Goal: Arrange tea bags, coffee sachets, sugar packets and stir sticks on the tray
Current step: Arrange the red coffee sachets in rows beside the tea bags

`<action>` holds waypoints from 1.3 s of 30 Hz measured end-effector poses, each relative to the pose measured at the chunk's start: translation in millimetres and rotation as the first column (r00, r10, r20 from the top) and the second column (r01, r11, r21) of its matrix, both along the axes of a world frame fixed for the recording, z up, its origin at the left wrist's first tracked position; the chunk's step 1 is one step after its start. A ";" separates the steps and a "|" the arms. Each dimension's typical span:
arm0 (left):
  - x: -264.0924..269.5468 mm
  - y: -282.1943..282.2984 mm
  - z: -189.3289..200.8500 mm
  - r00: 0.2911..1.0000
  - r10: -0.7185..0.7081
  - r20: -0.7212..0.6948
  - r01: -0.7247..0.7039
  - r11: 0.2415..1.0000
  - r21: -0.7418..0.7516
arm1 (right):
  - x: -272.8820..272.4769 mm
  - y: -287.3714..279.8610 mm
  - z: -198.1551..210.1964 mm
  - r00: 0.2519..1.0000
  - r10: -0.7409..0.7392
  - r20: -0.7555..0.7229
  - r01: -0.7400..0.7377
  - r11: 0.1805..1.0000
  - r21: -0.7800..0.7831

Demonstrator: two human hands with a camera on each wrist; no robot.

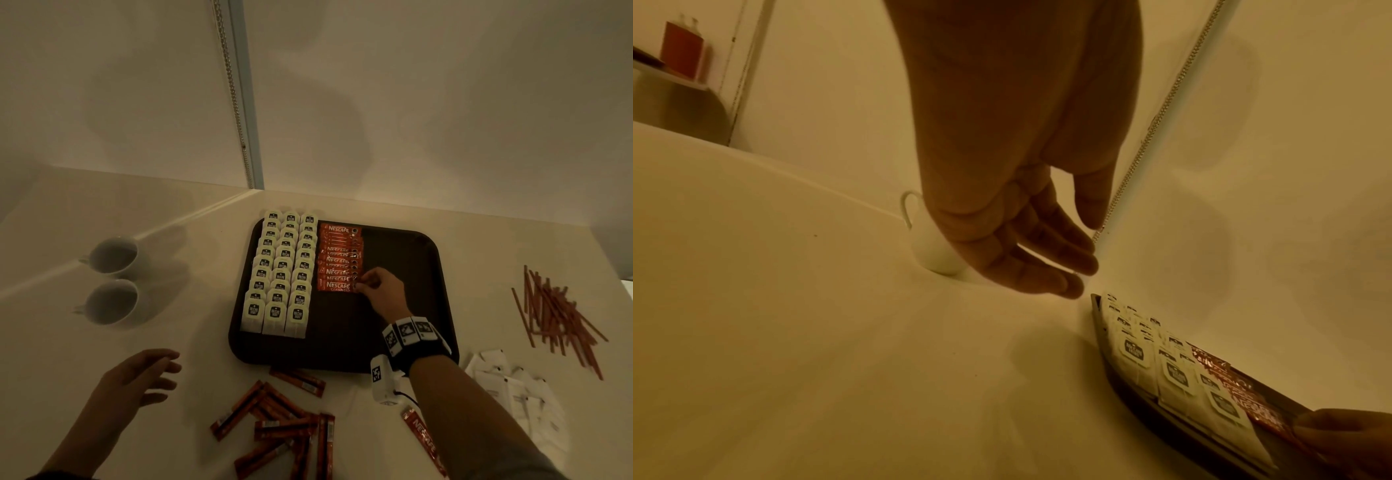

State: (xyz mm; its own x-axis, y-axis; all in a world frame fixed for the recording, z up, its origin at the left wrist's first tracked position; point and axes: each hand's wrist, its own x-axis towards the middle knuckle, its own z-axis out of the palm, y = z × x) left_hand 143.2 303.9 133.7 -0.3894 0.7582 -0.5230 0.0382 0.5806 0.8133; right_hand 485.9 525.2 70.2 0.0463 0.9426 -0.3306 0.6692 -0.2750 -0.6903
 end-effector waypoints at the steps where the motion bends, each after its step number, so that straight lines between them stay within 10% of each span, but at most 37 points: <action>1: -0.3 -0.3 -0.4 1.000 0.001 0.000 -0.001 1.000 0.002 | 0.2 0.4 -0.1 1.000 -0.003 -0.004 0.003 1.000 0.001; 9: -3.7 -7.8 -5.4 0.999 -0.038 -0.026 0.039 0.999 0.003 | 18.6 -11.5 36.3 0.991 0.132 -0.030 -0.131 0.990 0.049; 16: -9.2 -45.6 -25.0 0.994 -0.099 -0.034 0.098 0.995 -0.035 | 72.1 -85.3 80.6 0.886 0.432 0.168 -0.384 0.887 -0.255; 21: -12.0 -73.7 -39.1 0.996 -0.094 -0.006 0.093 0.991 -0.092 | 97.4 -154.7 53.4 0.684 0.568 0.459 -0.326 0.800 -0.504; 34: -18.1 -118.3 -24.2 0.995 -0.100 0.003 0.100 0.992 -0.076 | 85.7 -205.5 29.5 0.777 0.345 0.527 -0.238 0.935 -0.262; 39: -23.5 -131.0 -27.8 0.998 -0.051 0.021 0.053 0.997 -0.060 | 37.0 -201.6 46.4 0.895 0.377 0.239 -0.320 0.915 -0.246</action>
State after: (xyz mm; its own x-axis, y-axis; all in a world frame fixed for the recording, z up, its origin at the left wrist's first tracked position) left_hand 119.7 172.9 105.9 -0.3395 0.7436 -0.5760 0.0540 0.6267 0.7774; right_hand 522.9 323.6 116.6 -0.1575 0.8323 -0.5315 0.9018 -0.0981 -0.4209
